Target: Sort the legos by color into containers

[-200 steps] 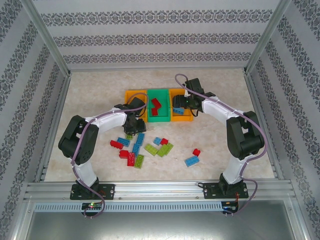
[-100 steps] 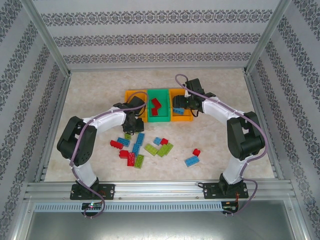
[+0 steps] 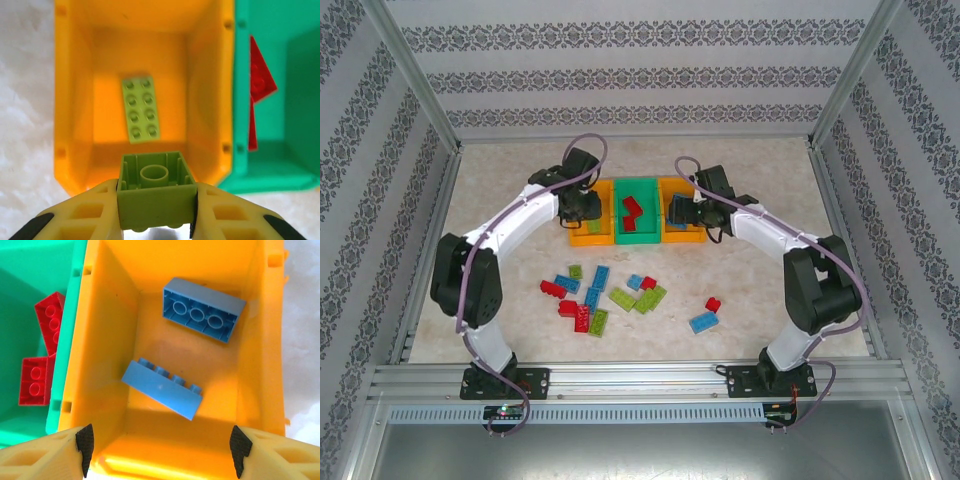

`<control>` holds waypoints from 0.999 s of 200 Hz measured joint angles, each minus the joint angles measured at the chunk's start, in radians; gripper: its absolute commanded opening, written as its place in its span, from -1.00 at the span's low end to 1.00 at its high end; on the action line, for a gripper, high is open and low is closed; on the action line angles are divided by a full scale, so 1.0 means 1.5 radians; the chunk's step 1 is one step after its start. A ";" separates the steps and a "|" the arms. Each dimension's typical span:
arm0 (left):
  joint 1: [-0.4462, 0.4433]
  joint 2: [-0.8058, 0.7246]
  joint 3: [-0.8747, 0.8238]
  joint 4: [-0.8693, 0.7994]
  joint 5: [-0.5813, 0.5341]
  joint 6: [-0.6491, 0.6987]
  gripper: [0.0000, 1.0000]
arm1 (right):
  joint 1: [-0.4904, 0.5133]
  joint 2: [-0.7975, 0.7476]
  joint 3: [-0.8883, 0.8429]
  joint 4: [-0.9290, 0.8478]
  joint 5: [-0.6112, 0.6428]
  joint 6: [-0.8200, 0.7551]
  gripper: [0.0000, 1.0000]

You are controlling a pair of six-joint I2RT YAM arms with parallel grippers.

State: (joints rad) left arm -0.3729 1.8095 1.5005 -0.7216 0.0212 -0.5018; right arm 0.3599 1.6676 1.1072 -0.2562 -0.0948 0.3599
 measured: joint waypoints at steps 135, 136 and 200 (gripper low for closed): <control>0.008 -0.016 -0.089 0.113 0.008 0.047 0.99 | 0.129 -0.209 -0.203 -0.076 0.056 -0.009 0.67; 0.008 -0.019 -0.092 0.113 0.008 0.048 0.99 | 0.129 -0.211 -0.203 -0.077 0.057 -0.008 0.67; -0.018 -0.103 -0.196 0.173 0.023 0.063 0.99 | 0.129 -0.344 -0.274 -0.215 0.093 0.041 0.63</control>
State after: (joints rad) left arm -0.3992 1.6547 1.2064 -0.4625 0.0555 -0.4068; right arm 0.5537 1.1519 0.6960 -0.5793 0.0441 0.4210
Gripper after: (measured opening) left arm 0.994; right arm 0.822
